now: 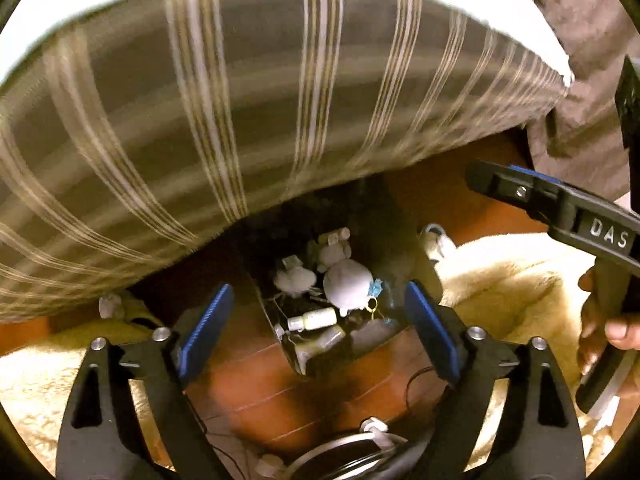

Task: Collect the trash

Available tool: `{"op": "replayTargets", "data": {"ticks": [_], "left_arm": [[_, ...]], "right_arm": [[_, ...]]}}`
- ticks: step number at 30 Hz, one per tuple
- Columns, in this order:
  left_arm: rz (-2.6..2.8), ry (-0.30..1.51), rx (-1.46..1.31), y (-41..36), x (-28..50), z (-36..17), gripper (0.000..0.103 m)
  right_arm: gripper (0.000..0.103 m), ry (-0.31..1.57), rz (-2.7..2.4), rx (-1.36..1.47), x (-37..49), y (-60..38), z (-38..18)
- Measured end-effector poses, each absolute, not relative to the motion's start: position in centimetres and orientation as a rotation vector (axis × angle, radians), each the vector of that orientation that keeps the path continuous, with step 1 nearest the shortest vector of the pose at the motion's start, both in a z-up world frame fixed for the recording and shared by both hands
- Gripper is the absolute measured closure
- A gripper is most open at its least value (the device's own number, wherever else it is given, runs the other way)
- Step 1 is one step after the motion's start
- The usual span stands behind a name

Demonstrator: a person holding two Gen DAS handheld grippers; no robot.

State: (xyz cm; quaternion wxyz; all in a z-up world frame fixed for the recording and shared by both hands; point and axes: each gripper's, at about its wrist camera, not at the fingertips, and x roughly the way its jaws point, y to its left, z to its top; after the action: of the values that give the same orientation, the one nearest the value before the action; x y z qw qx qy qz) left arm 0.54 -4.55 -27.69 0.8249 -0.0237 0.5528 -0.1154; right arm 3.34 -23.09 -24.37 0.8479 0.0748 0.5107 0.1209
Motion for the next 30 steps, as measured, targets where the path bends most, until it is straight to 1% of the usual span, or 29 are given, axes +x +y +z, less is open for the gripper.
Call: {"op": "replayTargets", "data": {"ticks": [1,2,10,16,20,25,30], "left_arm": [[-0.24,1.15,-0.045,-4.3,0.4,-26.7,0.012],[-0.23,1.119,-0.036,-4.2,0.3,-25.5,0.008],[-0.141,0.878,-0.03,-2.5,-0.9,-16.1,0.008],[-0.107,0.745,-0.038,-1.7,-1.9,-10.2,0.008],[-0.084,0.678,-0.043,-1.5,-2.7,-7.8,0.008],[-0.068,0.593,-0.021,-1.8,-3.7,-5.3,0.008],[-0.07,0.566,-0.038,-1.8,-4.6,-4.4,0.008]], "right_arm": [[0.003,1.051,0.252,0.161,3.2,-23.3,-23.5],[0.003,1.031,0.25,0.163,3.0,-23.5,-22.8],[0.003,0.819,0.153,0.078,0.5,-24.3,-14.4],[0.003,0.691,0.133,0.072,-1.1,-25.6,-8.9],[0.003,0.622,0.109,0.053,-2.2,-25.7,-6.1],[0.003,0.558,0.084,0.04,-3.5,-25.3,-4.5],[0.003,0.527,0.078,0.046,-4.5,-25.3,-3.3]]}}
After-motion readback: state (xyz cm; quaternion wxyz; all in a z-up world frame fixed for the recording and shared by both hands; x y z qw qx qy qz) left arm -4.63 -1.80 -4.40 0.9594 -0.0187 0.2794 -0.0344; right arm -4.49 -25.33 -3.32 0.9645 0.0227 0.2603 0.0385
